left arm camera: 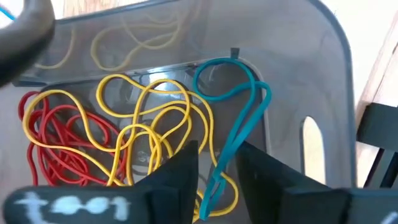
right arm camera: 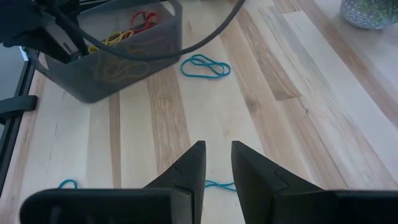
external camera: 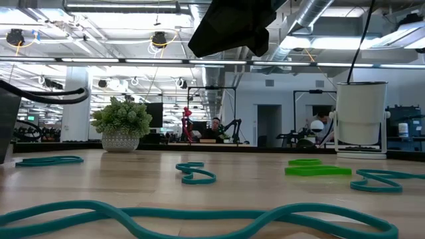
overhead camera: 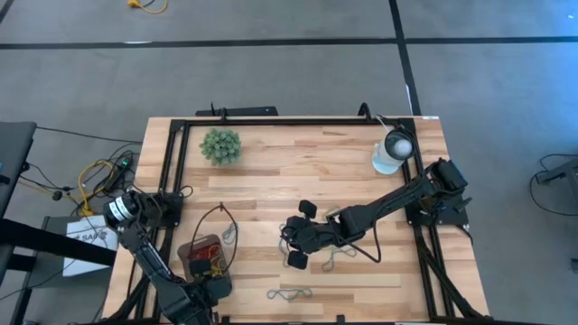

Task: Pick and place items into bin
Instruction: Put the blue rubber band into the black bin

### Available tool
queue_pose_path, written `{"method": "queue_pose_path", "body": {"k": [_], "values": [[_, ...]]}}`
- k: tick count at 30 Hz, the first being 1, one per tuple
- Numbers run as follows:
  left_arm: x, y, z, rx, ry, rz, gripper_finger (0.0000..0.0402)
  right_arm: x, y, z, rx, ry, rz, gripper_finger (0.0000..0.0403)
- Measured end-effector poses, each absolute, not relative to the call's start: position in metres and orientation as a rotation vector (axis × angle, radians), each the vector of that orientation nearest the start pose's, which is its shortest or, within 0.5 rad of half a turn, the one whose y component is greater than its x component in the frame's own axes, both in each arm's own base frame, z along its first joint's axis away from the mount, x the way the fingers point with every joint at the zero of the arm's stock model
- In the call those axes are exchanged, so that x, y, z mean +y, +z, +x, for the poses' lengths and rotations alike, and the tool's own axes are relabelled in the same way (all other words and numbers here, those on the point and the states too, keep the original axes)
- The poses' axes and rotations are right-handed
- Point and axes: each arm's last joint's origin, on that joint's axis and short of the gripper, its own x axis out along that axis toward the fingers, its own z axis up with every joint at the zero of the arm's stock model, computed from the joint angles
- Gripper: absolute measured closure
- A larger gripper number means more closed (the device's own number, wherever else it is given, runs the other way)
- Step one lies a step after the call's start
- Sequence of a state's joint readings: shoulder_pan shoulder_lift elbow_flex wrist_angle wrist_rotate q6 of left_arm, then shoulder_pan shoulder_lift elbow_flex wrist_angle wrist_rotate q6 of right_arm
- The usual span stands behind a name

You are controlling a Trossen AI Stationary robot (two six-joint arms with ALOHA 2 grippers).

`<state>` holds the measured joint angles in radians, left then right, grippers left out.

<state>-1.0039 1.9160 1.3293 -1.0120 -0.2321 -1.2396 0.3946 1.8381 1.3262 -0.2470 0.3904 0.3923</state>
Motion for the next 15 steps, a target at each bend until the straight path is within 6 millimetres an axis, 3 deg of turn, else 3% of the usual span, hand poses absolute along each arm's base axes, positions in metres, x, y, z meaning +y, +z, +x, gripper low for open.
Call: {"method": "queue_pose_path", "body": {"k": [8,15], "values": [[-0.283,0.173,0.186,1.451,0.294,-0.059,0.0285,0.142,0.225,0.375,0.687,-0.138,0.087,0.0331],[-0.284,0.212,0.188,1.432,0.372,0.016,0.0288,0.137,0.225,0.377,0.693,-0.152,0.089,0.0331]]}}
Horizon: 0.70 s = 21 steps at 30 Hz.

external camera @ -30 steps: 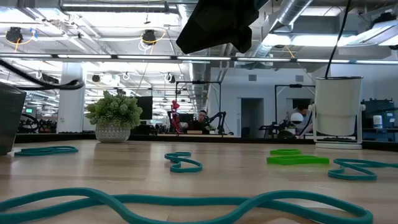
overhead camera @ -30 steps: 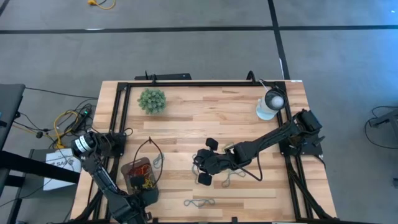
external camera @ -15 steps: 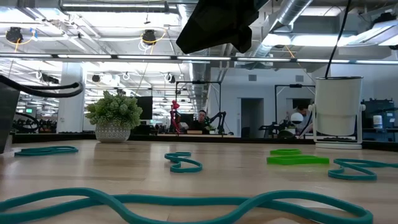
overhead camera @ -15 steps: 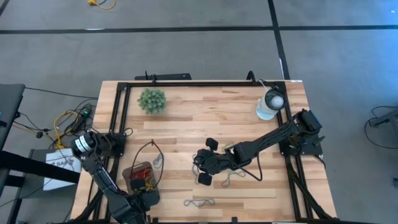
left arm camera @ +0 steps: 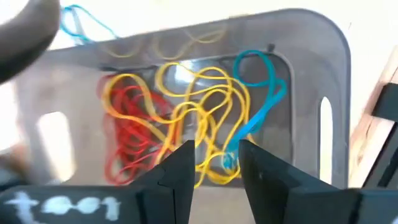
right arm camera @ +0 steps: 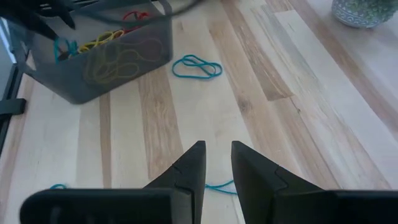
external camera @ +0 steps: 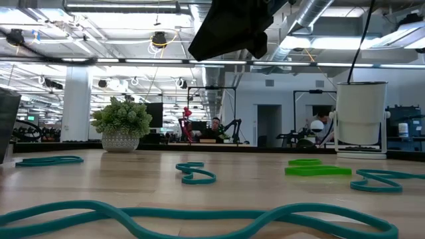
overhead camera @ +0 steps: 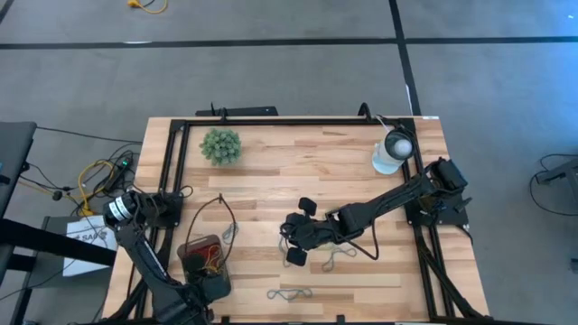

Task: Pick and place items into bin
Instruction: Put the blue rubber band into the black bin

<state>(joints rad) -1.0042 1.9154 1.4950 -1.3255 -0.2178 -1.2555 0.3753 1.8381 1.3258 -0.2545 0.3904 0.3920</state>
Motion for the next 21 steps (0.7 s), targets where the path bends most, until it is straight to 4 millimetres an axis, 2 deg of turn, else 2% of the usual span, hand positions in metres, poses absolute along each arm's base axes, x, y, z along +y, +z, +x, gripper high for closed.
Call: {"method": "queue_pose_path", "body": {"k": [4,9,13,17,21], "values": [[-0.285,0.24,0.188,1.427,0.415,0.024,0.0288,0.135,0.225,0.378,0.693,-0.156,0.09,0.0331],[-0.287,0.261,0.185,1.374,0.438,0.025,0.0288,0.135,0.224,0.377,0.7,-0.155,0.08,0.0331],[-0.288,0.266,0.183,1.311,0.479,-0.003,0.0288,0.135,0.224,0.377,0.705,-0.154,0.077,0.0331],[-0.288,0.268,0.184,1.165,0.495,0.036,0.0288,0.135,0.223,0.376,0.71,-0.155,0.075,0.0331],[-0.287,0.27,0.187,0.99,0.553,0.003,0.0288,0.135,0.223,0.376,0.717,-0.155,0.072,0.0331]]}}
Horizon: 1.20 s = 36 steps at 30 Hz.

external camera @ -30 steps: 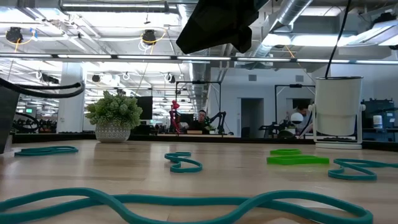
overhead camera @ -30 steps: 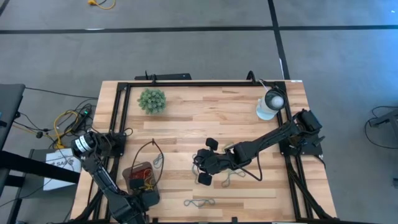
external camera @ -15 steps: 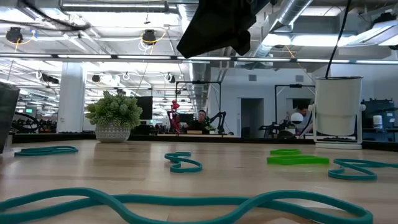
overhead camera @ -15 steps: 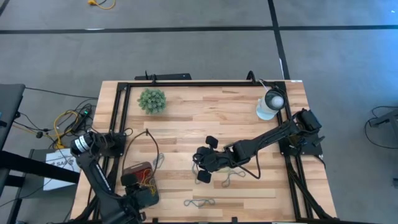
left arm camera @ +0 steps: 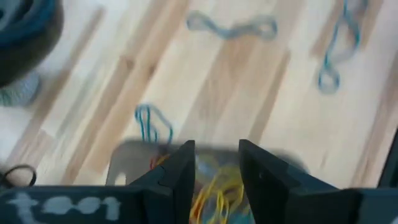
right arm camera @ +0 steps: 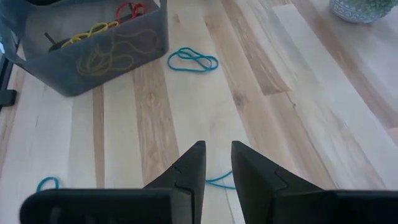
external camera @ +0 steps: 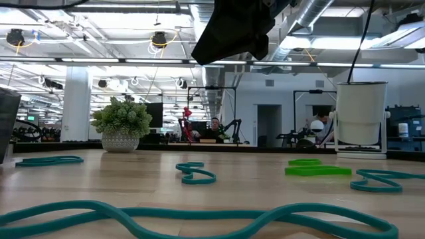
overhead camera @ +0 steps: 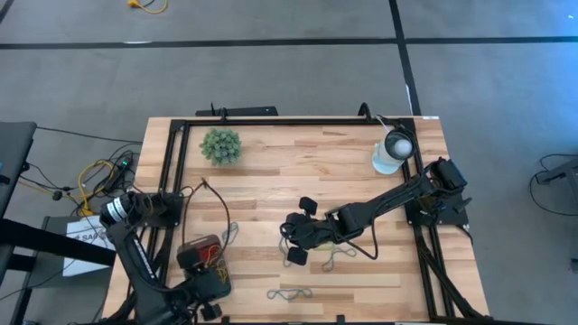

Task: Pick and place items into bin
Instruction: Put the blue rubber band into the black bin

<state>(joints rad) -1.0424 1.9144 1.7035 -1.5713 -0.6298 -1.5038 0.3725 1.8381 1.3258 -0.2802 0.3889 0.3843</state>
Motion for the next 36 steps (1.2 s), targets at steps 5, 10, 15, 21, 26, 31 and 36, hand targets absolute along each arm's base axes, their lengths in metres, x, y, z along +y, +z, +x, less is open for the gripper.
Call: {"method": "queue_pose_path", "body": {"k": [5,10,15,21,26,31,36], "values": [[-0.285,0.274,0.192,0.798,0.576,0.016,0.0288,0.136,0.222,0.375,0.74,-0.123,0.08,0.0331],[-0.28,0.279,0.201,0.603,0.574,0.114,0.0288,0.131,0.221,0.375,0.76,-0.108,0.027,0.0331],[-0.268,0.282,0.218,0.492,0.621,0.156,0.0288,0.118,0.222,0.38,0.749,-0.135,0.032,0.0331],[-0.248,0.281,0.24,0.532,0.704,0.125,0.0288,0.101,0.222,0.386,0.746,-0.174,0.054,0.0331],[-0.236,0.281,0.252,0.57,0.738,0.161,0.0288,0.093,0.222,0.388,0.745,-0.188,0.049,0.0331],[-0.225,0.281,0.261,0.594,0.763,0.196,0.0288,0.088,0.222,0.389,0.747,-0.196,0.041,0.0331],[-0.221,0.281,0.265,0.619,0.762,0.244,0.0288,0.088,0.219,0.386,0.785,-0.198,0.027,0.0331]]}}
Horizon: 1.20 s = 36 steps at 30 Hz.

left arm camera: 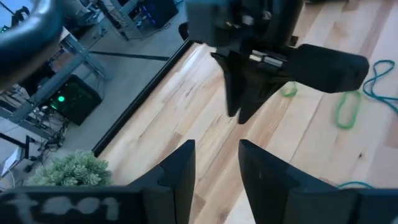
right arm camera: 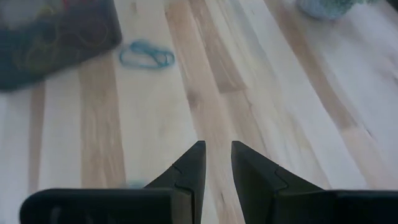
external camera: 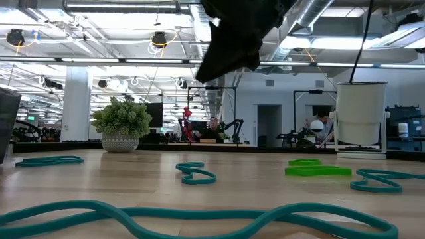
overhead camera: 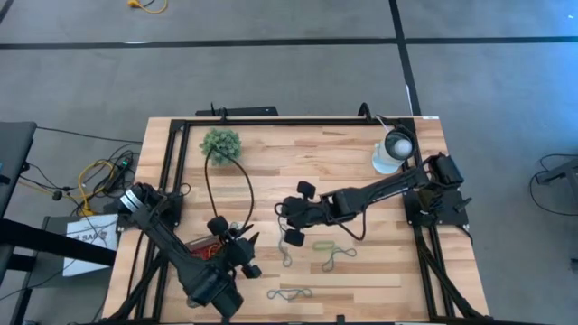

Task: Pick and place items into bin
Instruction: Put the blue rubber band into the black bin

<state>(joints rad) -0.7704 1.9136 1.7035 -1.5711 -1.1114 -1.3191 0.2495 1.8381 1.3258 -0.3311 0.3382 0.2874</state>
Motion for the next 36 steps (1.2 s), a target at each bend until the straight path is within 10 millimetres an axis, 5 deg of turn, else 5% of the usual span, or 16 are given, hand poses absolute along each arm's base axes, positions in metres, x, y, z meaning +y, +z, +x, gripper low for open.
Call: {"method": "queue_pose_path", "body": {"k": [4,12,19,24,31,36], "values": [[-0.216,0.296,0.257,0.643,0.721,0.27,0.0288,0.096,0.211,0.373,0.909,-0.238,0.026,0.0331],[-0.175,0.366,0.221,0.573,0.64,0.331,0.0288,0.112,0.205,0.345,1.037,-0.4,-0.077,0.0331],[-0.115,0.402,0.171,0.514,0.646,0.303,0.0288,0.097,0.254,0.303,1.017,-0.565,-0.122,0.0331],[-0.081,0.363,0.136,0.499,0.709,0.189,0.0288,0.083,0.275,0.269,0.826,-0.686,-0.055,0.0331],[-0.073,0.274,0.128,0.418,0.714,0.112,0.0288,0.076,0.204,0.257,0.816,-0.308,0.148,0.0333],[-0.078,0.238,0.133,0.39,0.686,0.083,0.0288,0.076,0.183,0.258,0.836,-0.179,0.142,0.0334]]}}
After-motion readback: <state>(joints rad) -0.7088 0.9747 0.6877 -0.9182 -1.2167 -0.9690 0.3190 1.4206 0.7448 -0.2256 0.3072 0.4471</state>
